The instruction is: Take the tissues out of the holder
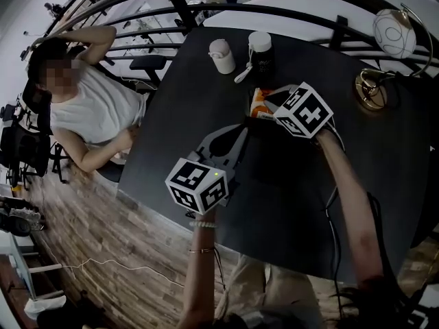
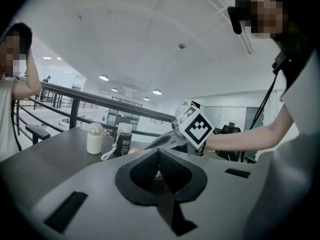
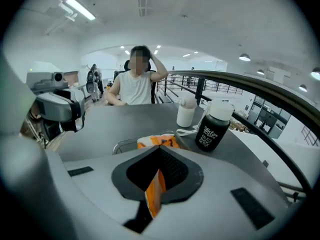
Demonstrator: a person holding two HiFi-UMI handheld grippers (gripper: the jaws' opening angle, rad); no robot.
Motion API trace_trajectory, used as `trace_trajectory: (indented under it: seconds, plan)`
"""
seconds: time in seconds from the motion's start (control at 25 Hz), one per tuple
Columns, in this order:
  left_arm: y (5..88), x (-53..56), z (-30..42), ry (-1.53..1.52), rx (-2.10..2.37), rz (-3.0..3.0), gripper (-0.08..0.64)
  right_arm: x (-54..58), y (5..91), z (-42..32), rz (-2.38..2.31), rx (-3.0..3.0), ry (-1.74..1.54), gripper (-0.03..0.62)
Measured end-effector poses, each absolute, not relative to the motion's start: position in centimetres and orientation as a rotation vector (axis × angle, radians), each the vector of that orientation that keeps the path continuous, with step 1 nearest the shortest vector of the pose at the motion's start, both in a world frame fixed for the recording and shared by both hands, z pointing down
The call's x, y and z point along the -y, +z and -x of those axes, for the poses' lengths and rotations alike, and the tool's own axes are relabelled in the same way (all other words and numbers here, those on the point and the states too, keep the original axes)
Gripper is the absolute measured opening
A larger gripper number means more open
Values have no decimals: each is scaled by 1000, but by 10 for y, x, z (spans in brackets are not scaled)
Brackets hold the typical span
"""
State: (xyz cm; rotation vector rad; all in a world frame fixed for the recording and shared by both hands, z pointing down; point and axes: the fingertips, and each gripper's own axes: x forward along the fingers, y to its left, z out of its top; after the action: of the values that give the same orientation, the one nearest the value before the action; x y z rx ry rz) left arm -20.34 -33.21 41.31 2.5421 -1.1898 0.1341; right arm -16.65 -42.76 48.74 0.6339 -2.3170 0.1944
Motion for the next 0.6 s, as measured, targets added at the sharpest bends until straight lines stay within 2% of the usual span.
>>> trace_trajectory:
  seconds: [0.32, 0.6]
  plan:
    - [393, 329, 201, 103, 1192, -2578, 8, 422, 431, 142, -800, 2510, 313, 12]
    - [372, 319, 190, 82, 1146, -2638, 8, 405, 387, 131, -890, 2581, 286, 12]
